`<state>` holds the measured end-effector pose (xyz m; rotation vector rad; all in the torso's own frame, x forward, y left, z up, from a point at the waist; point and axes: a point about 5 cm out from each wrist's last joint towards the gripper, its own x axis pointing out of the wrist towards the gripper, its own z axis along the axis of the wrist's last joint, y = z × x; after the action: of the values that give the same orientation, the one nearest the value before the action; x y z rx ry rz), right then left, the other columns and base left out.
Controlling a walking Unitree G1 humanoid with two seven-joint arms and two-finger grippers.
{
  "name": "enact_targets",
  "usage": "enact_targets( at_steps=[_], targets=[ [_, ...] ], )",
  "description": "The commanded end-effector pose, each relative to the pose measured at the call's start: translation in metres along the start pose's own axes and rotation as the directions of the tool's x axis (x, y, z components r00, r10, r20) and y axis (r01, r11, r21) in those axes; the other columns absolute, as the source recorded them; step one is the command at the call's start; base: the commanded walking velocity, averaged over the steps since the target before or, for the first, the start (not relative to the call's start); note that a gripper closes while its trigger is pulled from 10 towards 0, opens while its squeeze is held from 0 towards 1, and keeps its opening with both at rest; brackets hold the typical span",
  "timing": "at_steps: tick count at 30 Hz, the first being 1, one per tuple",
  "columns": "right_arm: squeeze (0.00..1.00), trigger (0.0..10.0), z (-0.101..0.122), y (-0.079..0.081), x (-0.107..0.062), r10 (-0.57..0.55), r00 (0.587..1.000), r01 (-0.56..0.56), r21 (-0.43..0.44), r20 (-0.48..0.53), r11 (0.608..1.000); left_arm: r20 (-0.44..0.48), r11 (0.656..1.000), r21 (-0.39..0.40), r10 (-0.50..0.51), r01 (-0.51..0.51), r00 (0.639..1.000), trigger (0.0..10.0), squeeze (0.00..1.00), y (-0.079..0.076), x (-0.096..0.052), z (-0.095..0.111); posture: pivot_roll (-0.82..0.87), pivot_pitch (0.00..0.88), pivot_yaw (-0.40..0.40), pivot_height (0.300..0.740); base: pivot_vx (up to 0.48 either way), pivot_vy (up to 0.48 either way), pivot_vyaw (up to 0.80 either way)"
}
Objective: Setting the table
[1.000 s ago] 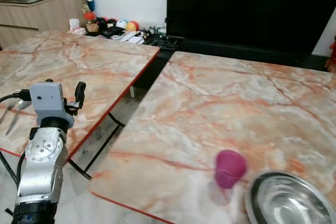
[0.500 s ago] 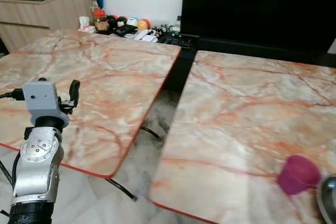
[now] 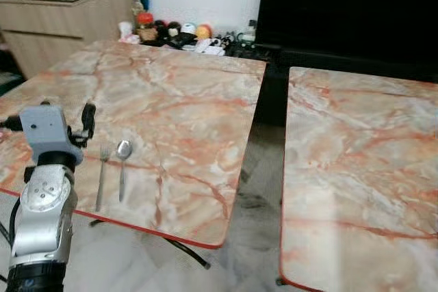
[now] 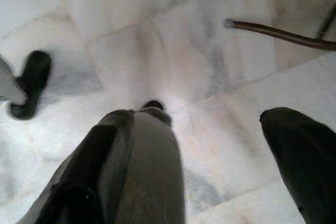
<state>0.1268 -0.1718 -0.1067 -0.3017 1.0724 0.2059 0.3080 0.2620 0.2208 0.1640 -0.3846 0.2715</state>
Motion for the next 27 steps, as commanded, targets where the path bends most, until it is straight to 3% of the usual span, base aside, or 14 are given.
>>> enact_targets(
  at_steps=[1, 22, 27],
  targets=[
    [0.0, 10.0, -0.021, 0.011, -0.004, 0.035, 0.996, -0.035, 0.001, -0.083, 0.999, 0.002, 0.999, 0.032, 0.024, -0.024, 1.0, 10.0, 0.0, 0.009, 0.0, 0.002, 0.05, 0.064, 0.0, 0.74, 0.0, 0.48, 0.0],
    [0.0, 10.0, -0.017, 0.01, -0.003, 0.035, 0.996, -0.035, 0.004, -0.08, 0.999, 0.016, 0.997, 0.057, 0.051, -0.052, 0.999, 10.0, 0.0, 0.018, 0.001, 0.005, 0.06, 0.065, 0.003, 0.74, 0.0, 0.473, 0.0],
    [0.0, 10.0, -0.017, 0.01, -0.003, 0.035, 0.996, -0.035, 0.005, -0.08, 0.999, 0.03, 0.996, 0.071, 0.051, -0.053, 0.998, 10.0, 0.0, 0.02, 0.0, 0.006, 0.06, 0.065, 0.004, 0.74, 0.0, 0.049, 0.0]
  ],
)
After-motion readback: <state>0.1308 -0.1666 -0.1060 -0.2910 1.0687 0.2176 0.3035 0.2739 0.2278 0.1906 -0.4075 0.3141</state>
